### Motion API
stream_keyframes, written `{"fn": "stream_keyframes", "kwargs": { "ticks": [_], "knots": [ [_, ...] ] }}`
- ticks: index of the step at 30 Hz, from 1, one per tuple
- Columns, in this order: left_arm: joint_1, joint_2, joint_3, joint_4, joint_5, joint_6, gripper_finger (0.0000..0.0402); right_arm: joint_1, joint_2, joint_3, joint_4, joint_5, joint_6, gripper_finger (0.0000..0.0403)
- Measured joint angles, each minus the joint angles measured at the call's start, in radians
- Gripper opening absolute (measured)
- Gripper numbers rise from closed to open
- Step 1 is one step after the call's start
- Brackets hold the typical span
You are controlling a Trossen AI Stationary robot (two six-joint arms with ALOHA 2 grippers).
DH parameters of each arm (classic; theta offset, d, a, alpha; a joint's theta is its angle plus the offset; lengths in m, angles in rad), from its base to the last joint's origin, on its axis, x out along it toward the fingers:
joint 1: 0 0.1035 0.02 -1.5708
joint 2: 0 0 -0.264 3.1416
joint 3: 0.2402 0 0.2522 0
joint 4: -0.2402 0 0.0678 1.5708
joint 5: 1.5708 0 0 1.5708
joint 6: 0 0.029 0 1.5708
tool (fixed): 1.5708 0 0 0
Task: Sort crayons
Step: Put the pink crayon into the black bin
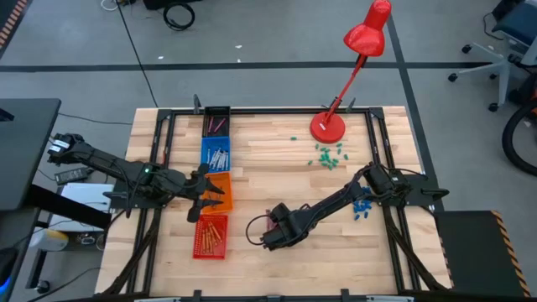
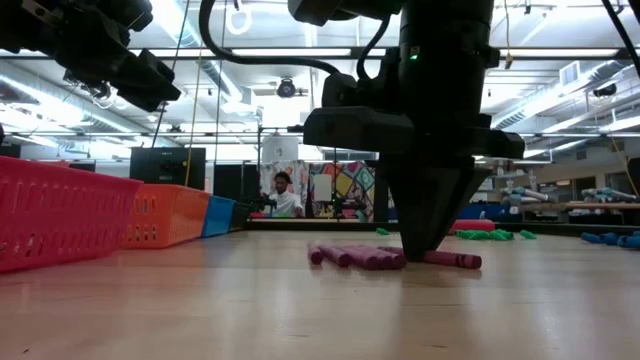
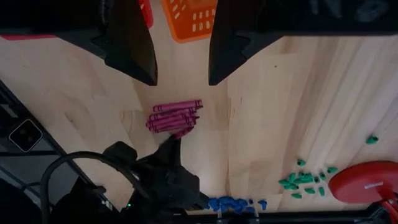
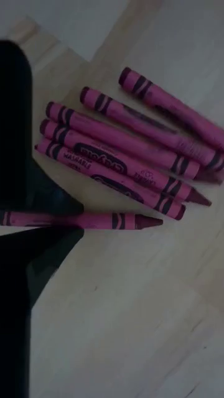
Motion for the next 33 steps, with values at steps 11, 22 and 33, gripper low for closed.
{"fn": "stream_keyframes", "kwargs": {
  "ticks": [11, 22, 33],
  "knots": [
    [-0.006, 0.0, -0.005, 0.018, -0.007, 0.192, 0.0157, 0.01, -0.005, -0.003, -0.001, 0.082, -0.022, 0.0029],
    [-0.009, 0.0, -0.159, 0.362, -0.006, 0.248, 0.0157, 0.032, -0.035, -0.005, -0.011, 0.326, -0.028, 0.0029],
    [-0.009, 0.008, -0.16, 0.398, -0.002, 0.196, 0.0157, 0.055, -0.035, -0.004, 0.005, 0.567, -0.041, 0.003]
  ]
}}
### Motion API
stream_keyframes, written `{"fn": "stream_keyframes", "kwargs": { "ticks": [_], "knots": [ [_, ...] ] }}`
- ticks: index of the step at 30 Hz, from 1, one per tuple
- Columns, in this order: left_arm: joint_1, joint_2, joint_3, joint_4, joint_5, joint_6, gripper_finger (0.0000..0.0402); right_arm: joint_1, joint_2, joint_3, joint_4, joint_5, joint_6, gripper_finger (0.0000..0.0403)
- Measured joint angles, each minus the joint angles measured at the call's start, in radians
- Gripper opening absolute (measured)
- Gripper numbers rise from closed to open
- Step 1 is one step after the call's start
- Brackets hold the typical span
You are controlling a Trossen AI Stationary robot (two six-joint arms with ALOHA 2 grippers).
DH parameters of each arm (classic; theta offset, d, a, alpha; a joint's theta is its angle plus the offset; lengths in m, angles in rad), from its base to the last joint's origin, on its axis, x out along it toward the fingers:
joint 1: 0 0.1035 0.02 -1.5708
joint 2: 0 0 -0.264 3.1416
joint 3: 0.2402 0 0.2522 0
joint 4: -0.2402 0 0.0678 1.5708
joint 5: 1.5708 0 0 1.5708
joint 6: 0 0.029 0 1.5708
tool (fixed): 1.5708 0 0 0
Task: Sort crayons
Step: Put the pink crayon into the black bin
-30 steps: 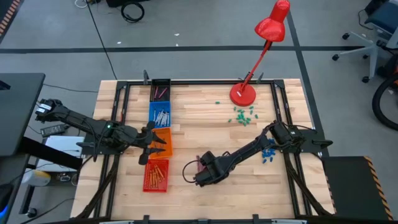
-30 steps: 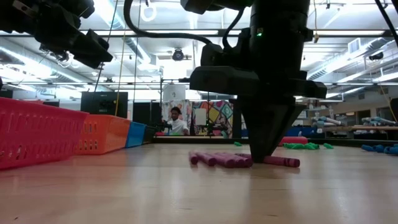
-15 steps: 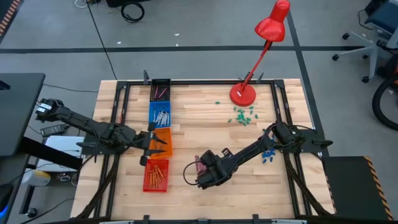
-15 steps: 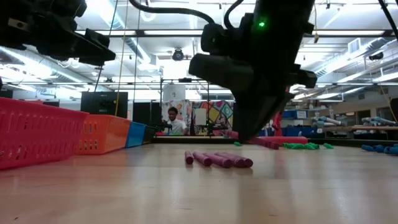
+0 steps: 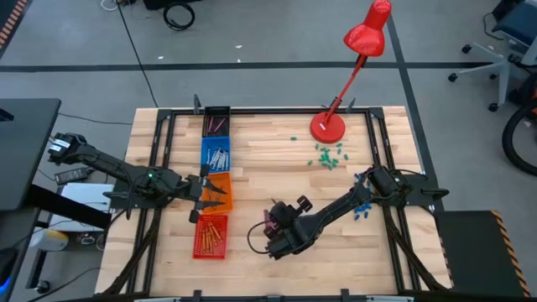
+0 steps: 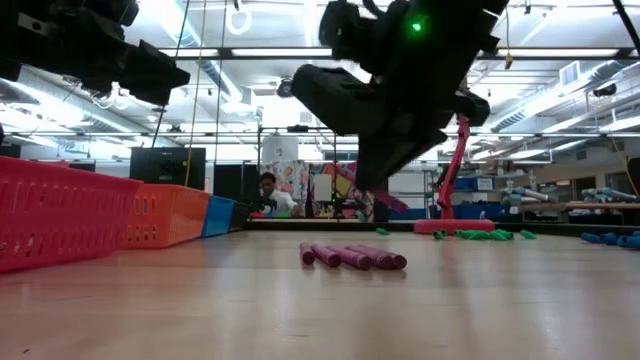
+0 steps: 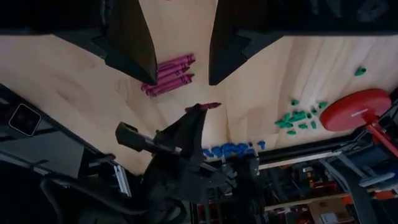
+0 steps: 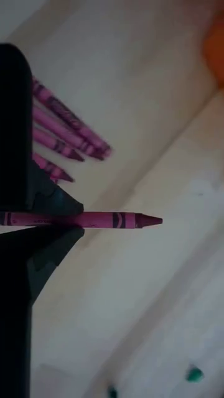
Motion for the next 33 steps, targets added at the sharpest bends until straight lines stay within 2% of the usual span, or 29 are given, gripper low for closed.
{"fn": "stream_keyframes", "kwargs": {
  "ticks": [6, 9, 11, 17, 23, 27, 33],
  "knots": [
    [0.0, 0.07, 0.0, 0.075, 0.005, -0.049, 0.0157, 0.036, -0.03, 0.001, 0.093, 0.203, -0.015, 0.003],
    [0.0, 0.135, 0.0, 0.168, 0.051, -0.033, 0.0157, 0.063, -0.044, 0.002, 0.211, 0.336, -0.122, 0.003],
    [0.0, 0.185, 0.0, 0.22, 0.09, -0.021, 0.0157, 0.076, -0.049, 0.002, 0.31, 0.384, -0.24, 0.003],
    [0.0, 0.372, 0.0, 0.447, 0.1, -0.022, 0.0157, 0.064, -0.054, 0.002, 0.634, 0.35, -0.625, 0.003],
    [-0.003, 0.487, 0.0, 0.571, 0.125, -0.047, 0.0157, 0.045, -0.054, 0.002, 0.981, 0.271, -1.029, 0.003],
    [-0.003, 0.509, 0.0, 0.636, 0.179, -0.052, 0.0157, 0.029, -0.054, 0.002, 1.119, 0.198, -1.167, 0.003],
    [-0.009, 0.51, 0.0, 0.664, 0.225, -0.066, 0.0157, 0.025, -0.054, 0.003, 1.25, 0.185, -1.293, 0.003]
  ]
}}
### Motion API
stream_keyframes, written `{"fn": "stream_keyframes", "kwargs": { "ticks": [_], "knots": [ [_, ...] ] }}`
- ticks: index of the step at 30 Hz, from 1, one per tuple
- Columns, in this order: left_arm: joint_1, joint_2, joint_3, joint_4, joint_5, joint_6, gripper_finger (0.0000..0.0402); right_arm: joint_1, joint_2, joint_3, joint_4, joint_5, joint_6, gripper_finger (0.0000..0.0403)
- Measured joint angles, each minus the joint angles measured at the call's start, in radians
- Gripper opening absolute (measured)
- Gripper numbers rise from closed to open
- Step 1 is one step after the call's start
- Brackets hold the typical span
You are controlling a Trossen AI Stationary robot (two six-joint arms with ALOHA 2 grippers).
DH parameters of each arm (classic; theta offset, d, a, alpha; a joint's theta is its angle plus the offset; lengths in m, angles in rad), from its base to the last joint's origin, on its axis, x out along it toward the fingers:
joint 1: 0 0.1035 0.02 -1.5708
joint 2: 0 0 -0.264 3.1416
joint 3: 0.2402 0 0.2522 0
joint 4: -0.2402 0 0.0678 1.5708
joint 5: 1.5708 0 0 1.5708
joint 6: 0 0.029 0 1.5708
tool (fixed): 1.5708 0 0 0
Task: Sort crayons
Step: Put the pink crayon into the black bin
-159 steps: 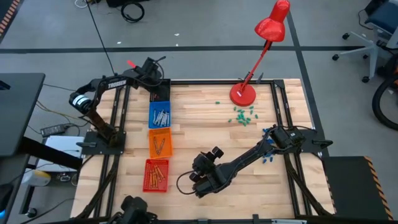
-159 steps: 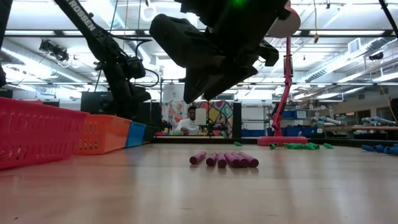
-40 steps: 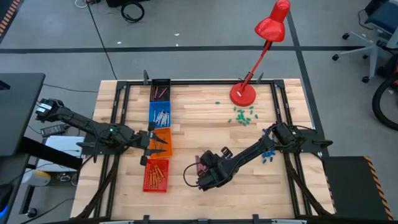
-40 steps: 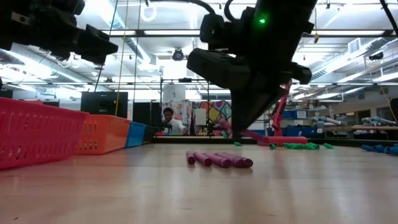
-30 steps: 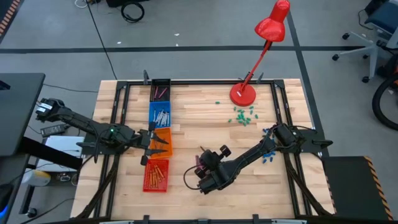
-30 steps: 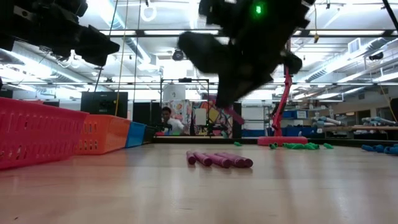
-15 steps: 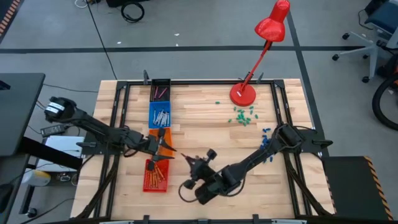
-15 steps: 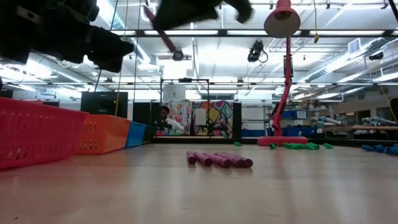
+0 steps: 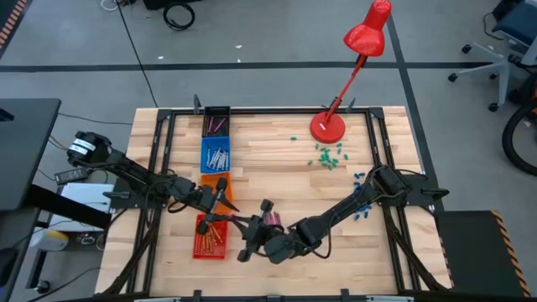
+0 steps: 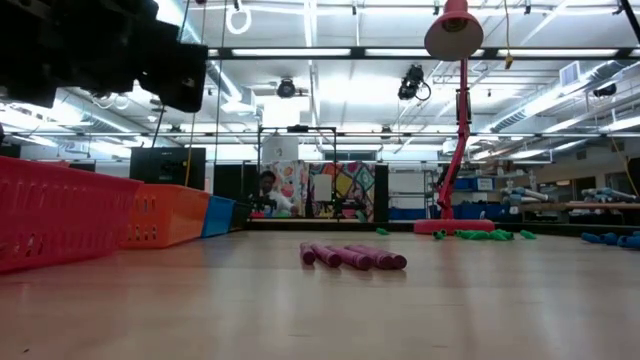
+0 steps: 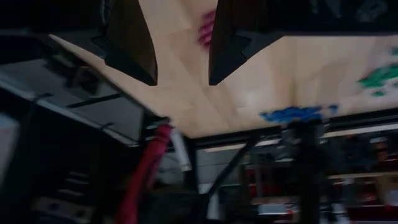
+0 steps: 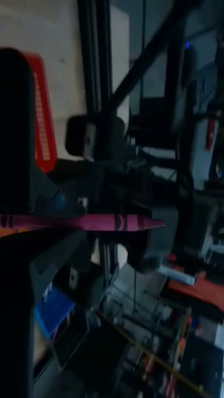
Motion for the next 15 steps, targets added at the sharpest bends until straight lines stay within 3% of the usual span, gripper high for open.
{"fn": "stream_keyframes", "kwargs": {
  "ticks": [3, 9, 15],
  "knots": [
    [-0.011, 0.0, 0.0, 0.024, 0.051, 0.0, 0.0157, -0.011, 0.0, 0.0, 0.02, -0.054, 0.004, 0.003],
    [-0.027, 0.0, 0.0, 0.095, 0.05, 0.003, 0.0157, -0.036, 0.014, -0.001, 0.065, -0.145, -0.005, 0.003],
    [-0.038, 0.0, 0.0, 0.102, 0.06, 0.014, 0.0157, -0.041, 0.013, -0.001, 0.09, -0.156, -0.024, 0.003]
  ]
}}
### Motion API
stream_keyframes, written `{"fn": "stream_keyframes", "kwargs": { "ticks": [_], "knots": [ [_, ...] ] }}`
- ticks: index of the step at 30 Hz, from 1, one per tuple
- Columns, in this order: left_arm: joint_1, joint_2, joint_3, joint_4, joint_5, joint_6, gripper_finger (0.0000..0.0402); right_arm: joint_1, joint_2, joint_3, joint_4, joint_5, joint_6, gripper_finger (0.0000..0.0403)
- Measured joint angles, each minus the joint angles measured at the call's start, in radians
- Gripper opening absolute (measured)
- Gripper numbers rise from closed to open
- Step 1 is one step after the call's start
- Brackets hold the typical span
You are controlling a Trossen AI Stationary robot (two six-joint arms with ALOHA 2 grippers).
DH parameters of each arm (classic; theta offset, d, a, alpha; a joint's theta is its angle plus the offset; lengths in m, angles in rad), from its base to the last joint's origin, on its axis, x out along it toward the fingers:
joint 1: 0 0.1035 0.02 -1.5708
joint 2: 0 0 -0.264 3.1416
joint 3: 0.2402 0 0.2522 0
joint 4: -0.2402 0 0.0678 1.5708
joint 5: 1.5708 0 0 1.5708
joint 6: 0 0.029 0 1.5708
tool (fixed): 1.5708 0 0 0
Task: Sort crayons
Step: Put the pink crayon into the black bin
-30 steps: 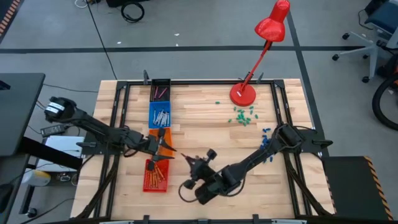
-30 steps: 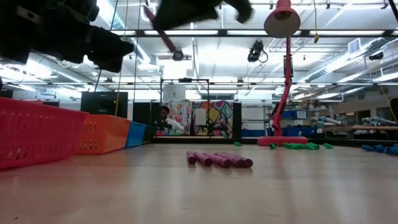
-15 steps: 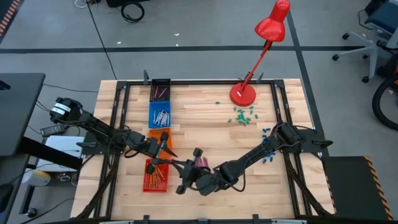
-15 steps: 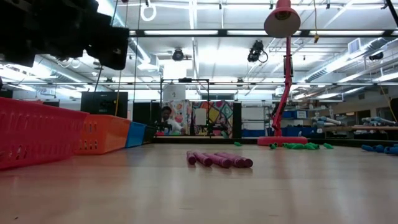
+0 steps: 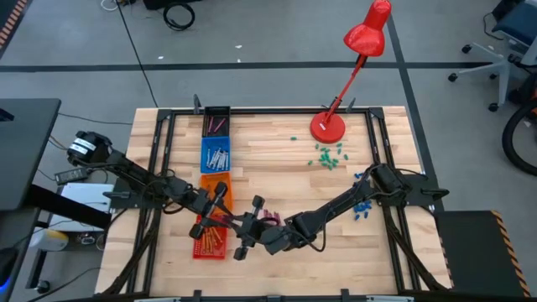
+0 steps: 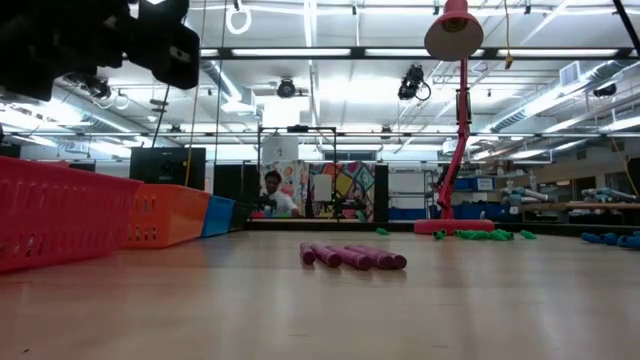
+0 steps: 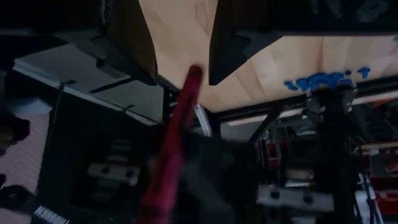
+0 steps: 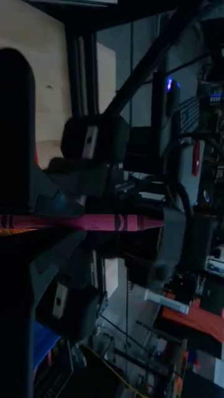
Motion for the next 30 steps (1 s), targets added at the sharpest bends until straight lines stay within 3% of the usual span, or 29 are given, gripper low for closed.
{"fn": "stream_keyframes", "kwargs": {
  "ticks": [10, 20, 30],
  "knots": [
    [0.0, 0.0, 0.0, 0.019, 0.0, 0.001, 0.0122, 0.0, 0.0, -0.006, -0.003, -0.001, 0.011, 0.003],
    [0.003, 0.0, 0.0, 0.02, -0.022, 0.002, 0.004, -0.02, 0.0, -0.053, 0.015, -0.017, 0.102, 0.0032],
    [0.049, 0.0, 0.001, -0.042, -0.027, -0.044, 0.0042, -0.025, 0.0, -0.054, 0.025, 0.011, 0.099, 0.011]
  ]
}}
